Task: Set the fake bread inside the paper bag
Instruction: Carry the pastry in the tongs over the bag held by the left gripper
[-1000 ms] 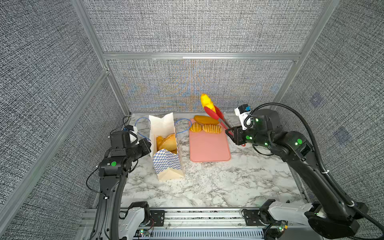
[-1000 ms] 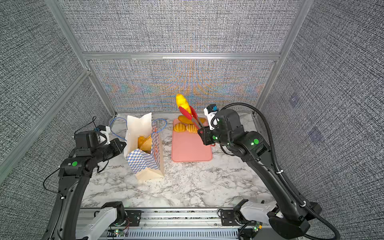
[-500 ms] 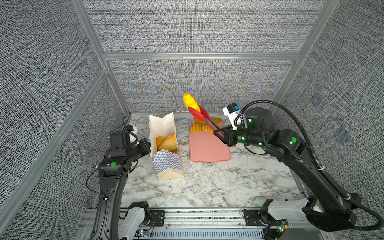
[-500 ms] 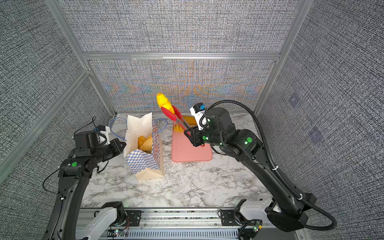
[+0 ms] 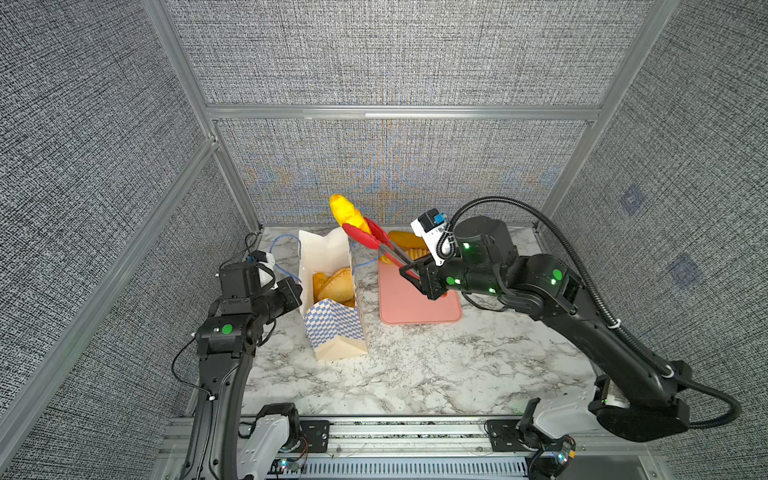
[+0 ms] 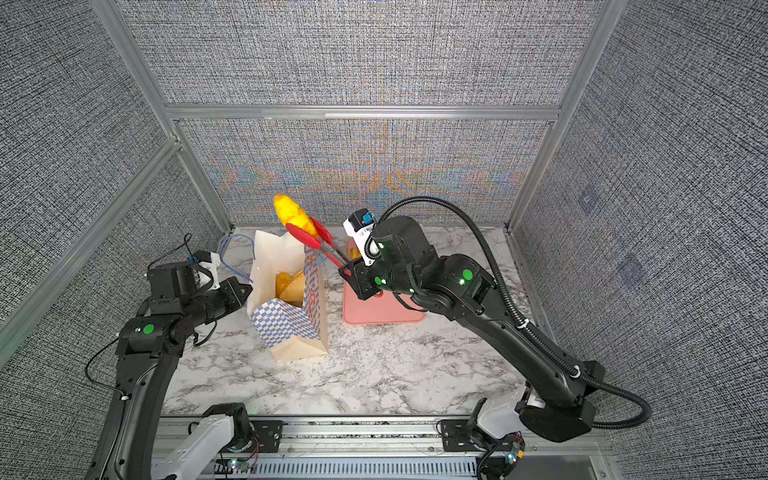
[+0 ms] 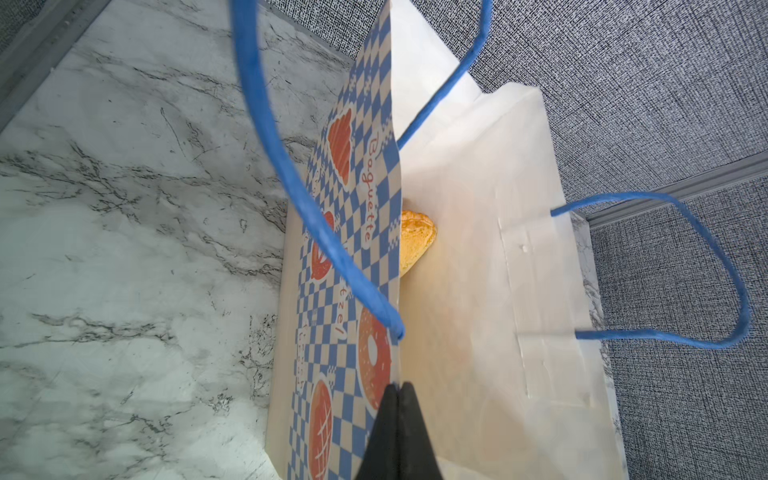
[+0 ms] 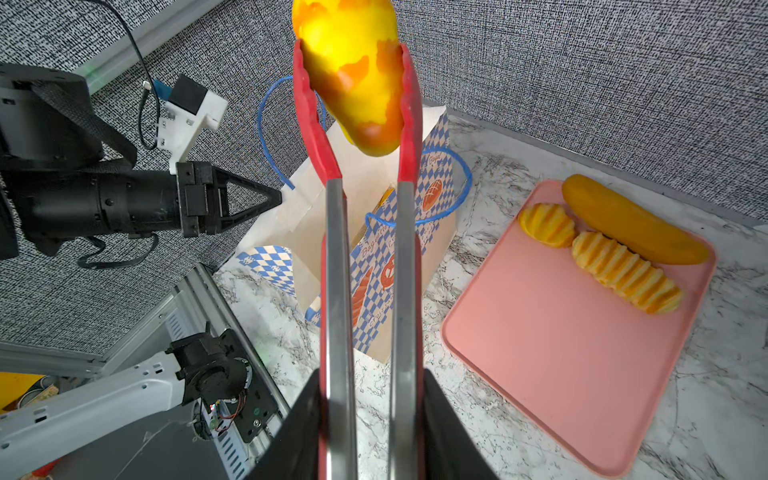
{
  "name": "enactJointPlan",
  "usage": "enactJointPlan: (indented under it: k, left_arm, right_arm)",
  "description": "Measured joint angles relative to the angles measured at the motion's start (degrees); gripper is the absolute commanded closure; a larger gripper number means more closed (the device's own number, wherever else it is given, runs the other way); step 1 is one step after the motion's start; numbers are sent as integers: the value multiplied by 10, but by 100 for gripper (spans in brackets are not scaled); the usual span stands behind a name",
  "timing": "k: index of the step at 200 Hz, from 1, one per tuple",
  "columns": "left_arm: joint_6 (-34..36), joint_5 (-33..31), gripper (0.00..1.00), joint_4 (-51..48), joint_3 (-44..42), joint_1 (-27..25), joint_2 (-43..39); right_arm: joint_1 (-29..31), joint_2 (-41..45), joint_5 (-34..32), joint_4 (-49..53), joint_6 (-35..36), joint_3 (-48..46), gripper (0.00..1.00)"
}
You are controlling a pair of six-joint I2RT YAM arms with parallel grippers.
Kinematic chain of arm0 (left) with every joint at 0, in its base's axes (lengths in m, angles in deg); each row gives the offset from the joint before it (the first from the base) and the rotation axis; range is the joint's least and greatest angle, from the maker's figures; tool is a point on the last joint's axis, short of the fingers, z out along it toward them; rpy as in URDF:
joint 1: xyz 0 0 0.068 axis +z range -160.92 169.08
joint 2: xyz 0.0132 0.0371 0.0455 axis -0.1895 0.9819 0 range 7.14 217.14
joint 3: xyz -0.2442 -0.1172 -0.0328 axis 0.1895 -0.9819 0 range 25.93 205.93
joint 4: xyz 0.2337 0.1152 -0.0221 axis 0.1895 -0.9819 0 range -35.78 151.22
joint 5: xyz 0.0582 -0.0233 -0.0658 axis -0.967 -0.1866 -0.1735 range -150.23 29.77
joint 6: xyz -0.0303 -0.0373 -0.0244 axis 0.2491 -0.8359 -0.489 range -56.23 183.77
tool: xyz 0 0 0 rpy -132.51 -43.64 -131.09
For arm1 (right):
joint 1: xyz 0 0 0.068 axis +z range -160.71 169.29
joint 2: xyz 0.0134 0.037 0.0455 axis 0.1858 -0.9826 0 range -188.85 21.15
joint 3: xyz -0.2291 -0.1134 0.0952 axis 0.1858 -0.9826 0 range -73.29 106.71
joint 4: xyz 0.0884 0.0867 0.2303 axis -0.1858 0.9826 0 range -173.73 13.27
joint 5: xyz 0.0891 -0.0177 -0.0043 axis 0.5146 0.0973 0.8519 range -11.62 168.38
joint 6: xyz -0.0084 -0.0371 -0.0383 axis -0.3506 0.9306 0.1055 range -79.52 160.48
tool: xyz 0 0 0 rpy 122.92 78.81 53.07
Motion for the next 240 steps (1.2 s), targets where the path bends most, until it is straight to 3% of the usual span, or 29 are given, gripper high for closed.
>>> enactJointPlan:
  k: [116, 240]
  left_arm:
    - [-2, 0, 98, 3, -4, 0, -3]
    - [-2, 0, 98, 4, -6, 0, -5]
  right_arm:
    - [65, -77, -55, 20, 8, 47, 64]
    - [83, -110, -81, 36, 14, 49, 62]
